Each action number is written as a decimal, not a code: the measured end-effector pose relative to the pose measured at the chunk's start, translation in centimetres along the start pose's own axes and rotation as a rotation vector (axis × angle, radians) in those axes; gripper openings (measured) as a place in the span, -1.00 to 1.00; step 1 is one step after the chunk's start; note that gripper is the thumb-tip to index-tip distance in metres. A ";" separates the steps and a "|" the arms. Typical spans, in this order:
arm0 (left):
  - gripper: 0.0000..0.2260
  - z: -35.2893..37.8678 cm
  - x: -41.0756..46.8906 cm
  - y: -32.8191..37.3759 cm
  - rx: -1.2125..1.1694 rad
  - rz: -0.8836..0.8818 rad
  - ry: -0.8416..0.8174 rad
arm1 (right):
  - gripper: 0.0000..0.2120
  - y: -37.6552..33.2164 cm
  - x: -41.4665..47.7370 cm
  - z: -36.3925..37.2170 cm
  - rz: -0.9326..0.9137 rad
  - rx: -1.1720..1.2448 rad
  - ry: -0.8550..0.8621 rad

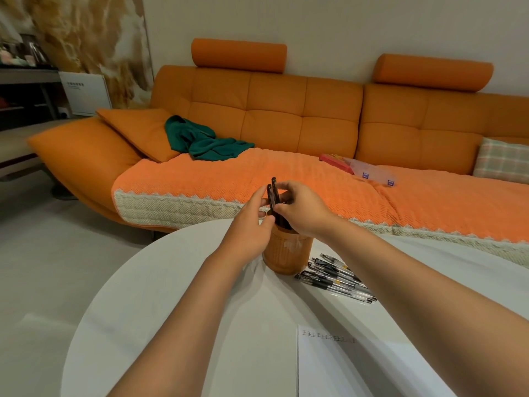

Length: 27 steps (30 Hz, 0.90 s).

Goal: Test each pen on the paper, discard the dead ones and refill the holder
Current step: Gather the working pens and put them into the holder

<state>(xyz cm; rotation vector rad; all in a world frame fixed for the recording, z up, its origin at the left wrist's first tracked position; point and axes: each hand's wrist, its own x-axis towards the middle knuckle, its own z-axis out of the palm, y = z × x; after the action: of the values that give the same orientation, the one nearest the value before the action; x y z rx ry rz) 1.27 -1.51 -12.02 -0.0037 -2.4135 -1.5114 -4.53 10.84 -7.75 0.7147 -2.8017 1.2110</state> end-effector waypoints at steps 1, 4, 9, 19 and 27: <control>-0.43 0.0 0.0 0.1 -0.015 0.000 0.006 | -0.48 0.0 -0.1 -0.1 -0.018 -0.042 -0.002; -0.44 -0.2 0.0 0.4 -0.023 0.014 0.020 | -0.49 -0.1 -0.3 -0.3 -0.070 -0.168 -0.003; -0.47 -0.3 0.1 0.4 0.048 0.035 0.002 | -0.57 0.0 -0.4 -1.3 -0.075 -0.196 0.007; -0.45 -0.2 0.7 0.2 0.139 0.048 -0.013 | -0.66 1.4 -0.6 -2.3 -0.027 -0.029 -0.029; -0.44 -0.1 0.8 0.2 0.055 0.037 -0.018 | -0.51 0.8 -0.3 -0.8 -0.054 -0.175 0.109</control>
<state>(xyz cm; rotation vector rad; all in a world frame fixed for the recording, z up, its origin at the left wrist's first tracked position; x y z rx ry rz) 0.56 -1.60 -11.66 -0.0496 -2.4542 -1.4347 -4.70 12.03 -7.86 0.6847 -2.7366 0.9507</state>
